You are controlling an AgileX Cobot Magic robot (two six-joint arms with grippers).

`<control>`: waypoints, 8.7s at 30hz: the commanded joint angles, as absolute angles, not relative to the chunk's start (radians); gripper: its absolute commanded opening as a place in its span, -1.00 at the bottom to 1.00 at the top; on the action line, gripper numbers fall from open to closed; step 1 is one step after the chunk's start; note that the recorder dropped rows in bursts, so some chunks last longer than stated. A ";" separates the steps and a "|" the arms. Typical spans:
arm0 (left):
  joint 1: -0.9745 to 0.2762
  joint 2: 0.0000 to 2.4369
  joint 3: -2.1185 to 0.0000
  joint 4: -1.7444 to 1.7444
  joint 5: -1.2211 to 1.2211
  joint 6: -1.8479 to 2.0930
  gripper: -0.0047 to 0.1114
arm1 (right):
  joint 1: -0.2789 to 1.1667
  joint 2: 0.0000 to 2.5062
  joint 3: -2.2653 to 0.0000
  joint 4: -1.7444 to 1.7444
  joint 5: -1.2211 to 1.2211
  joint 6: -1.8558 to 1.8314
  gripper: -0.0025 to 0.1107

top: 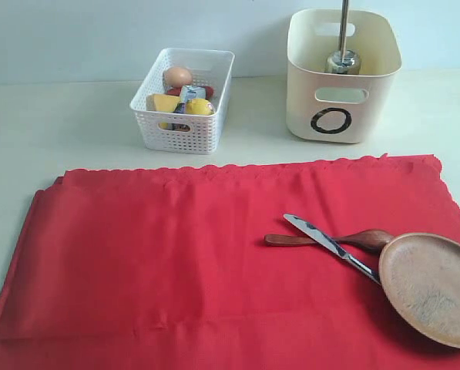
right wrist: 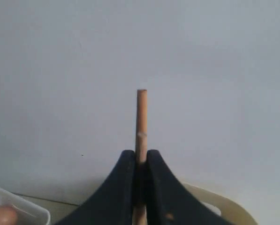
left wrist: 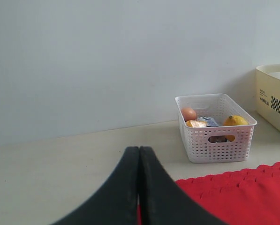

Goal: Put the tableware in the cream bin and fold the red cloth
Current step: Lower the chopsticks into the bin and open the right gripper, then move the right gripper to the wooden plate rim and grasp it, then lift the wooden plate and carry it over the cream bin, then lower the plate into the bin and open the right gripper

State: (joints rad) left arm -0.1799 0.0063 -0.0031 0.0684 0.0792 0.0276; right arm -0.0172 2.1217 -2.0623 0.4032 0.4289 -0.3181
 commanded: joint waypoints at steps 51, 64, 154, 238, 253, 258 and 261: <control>-0.188 0.000 0.000 0.068 0.080 0.030 -0.91 | -0.023 1.600 -1.656 -0.112 1.221 -0.354 0.06; -0.188 0.000 0.000 0.068 0.080 0.030 -0.91 | -0.023 1.642 -1.149 -0.057 1.093 -0.647 0.06; -0.188 0.000 0.000 0.068 0.080 0.030 -0.91 | -0.036 2.160 -1.244 0.728 0.985 -0.624 -0.11; -0.188 0.000 0.000 0.068 0.080 0.030 -0.91 | -0.268 1.955 -1.453 1.000 0.553 -0.610 -0.18; -0.188 0.000 0.000 0.068 0.080 0.030 -0.91 | -0.268 1.902 -1.453 0.988 0.662 -0.602 -0.16; -0.188 0.000 0.000 0.068 0.080 0.030 -0.91 | -0.268 1.836 -1.453 0.984 0.727 -0.653 -0.16; -0.188 0.000 0.000 0.068 0.080 0.030 -0.91 | -0.268 1.791 -1.453 0.984 0.782 -0.694 -0.16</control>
State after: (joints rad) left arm -0.1799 0.0063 -0.0031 0.0684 0.0792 0.0297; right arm -0.2657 1.8366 -1.4430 0.9915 0.7254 -0.6450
